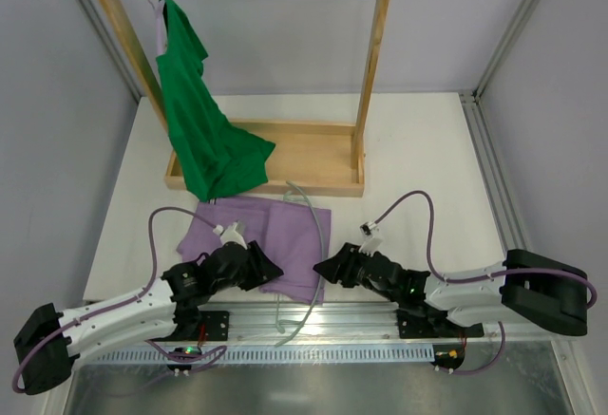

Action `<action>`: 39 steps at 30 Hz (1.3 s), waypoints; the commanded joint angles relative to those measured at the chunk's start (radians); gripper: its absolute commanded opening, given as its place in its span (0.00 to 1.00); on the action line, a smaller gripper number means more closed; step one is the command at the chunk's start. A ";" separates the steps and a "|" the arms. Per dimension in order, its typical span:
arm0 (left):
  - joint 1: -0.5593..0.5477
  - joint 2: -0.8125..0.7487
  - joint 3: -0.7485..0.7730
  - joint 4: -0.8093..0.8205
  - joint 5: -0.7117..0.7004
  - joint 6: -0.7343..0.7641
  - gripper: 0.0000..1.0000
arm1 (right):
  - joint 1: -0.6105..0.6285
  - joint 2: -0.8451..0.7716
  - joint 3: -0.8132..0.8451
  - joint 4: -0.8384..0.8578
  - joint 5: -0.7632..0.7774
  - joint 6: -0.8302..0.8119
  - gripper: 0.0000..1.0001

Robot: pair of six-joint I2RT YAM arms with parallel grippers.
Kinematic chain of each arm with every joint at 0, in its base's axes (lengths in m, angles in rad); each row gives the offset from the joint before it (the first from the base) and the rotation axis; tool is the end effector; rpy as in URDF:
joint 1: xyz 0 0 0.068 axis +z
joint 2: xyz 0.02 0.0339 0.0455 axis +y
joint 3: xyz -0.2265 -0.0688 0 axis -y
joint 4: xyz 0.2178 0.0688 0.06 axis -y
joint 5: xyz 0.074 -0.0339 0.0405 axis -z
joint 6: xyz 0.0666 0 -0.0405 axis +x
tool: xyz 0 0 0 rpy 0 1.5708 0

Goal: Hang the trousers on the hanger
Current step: Place trousers on hanger

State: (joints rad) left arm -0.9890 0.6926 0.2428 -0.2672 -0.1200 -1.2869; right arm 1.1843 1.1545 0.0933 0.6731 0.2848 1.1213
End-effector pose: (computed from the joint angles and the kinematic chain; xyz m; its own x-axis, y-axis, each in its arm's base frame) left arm 0.1020 -0.1406 0.1254 -0.8498 -0.4423 -0.2866 -0.1282 0.7010 -0.7016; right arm 0.0983 0.1918 0.1076 -0.7743 0.3905 -0.4980 -0.2152 0.5776 0.7875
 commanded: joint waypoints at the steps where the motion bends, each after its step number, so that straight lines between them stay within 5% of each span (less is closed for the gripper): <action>1: -0.005 0.002 -0.016 -0.030 -0.023 -0.014 0.45 | -0.003 0.005 0.045 0.008 0.033 -0.029 0.52; 12: -0.005 0.039 -0.010 -0.012 -0.012 -0.015 0.45 | -0.005 -0.041 0.052 -0.104 0.085 -0.003 0.52; 33: -0.005 -0.013 -0.016 -0.061 -0.017 -0.023 0.45 | -0.018 0.135 0.097 0.146 -0.029 -0.080 0.51; 39: -0.005 0.004 -0.025 -0.049 -0.009 -0.028 0.45 | -0.032 0.240 0.094 0.327 -0.098 -0.092 0.51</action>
State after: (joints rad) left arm -0.9890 0.6861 0.2379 -0.2909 -0.1219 -1.3064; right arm 1.1538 1.3537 0.1547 0.8028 0.2207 1.0641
